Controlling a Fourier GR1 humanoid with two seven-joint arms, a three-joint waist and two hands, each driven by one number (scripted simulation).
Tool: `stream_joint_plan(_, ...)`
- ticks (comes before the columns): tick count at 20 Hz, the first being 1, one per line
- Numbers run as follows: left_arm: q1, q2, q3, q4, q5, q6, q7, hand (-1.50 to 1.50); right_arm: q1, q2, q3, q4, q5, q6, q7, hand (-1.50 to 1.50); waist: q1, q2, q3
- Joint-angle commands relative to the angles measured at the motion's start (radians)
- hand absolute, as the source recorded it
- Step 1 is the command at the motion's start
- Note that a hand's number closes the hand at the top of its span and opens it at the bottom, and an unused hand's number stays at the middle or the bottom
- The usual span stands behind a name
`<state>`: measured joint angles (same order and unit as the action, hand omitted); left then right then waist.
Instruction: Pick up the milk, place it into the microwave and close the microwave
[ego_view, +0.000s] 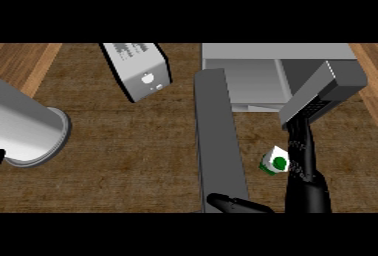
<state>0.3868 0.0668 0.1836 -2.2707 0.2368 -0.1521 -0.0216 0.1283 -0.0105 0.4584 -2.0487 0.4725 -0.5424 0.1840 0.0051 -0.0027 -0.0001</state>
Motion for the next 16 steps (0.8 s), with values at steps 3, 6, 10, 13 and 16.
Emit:
stream_joint_plan(3,0.021,-0.002,0.029,-0.072,0.043,-0.009,0.087,-1.5,0.081,-0.04,-0.073,0.087,-0.143,-0.015,-0.173,-1.5,-0.003,0.002,0.001)
stream_joint_plan(6,0.096,-0.03,0.042,-0.076,0.05,-0.075,0.001,-1.5,0.034,0.01,-0.112,0.219,-0.171,-0.045,-0.218,-1.5,0.003,0.002,0.001)
stream_joint_plan(10,0.149,-0.051,0.063,-0.063,0.043,-0.106,-0.057,-1.5,0.141,-0.004,-0.131,0.259,-0.237,-0.049,-0.356,-1.5,0.002,0.001,0.001)
stream_joint_plan(13,0.131,-0.008,0.125,-0.055,0.142,-0.139,-0.021,-1.5,0.089,-0.028,-0.254,0.327,-0.332,-0.014,-0.406,-1.5,0.003,0.002,0.001)
stream_joint_plan(16,0.145,-0.012,0.165,-0.056,0.172,-0.158,-0.011,-1.5,0.125,-0.016,-0.27,0.394,-0.374,0.001,-0.503,-1.5,0.001,0.001,0.0)
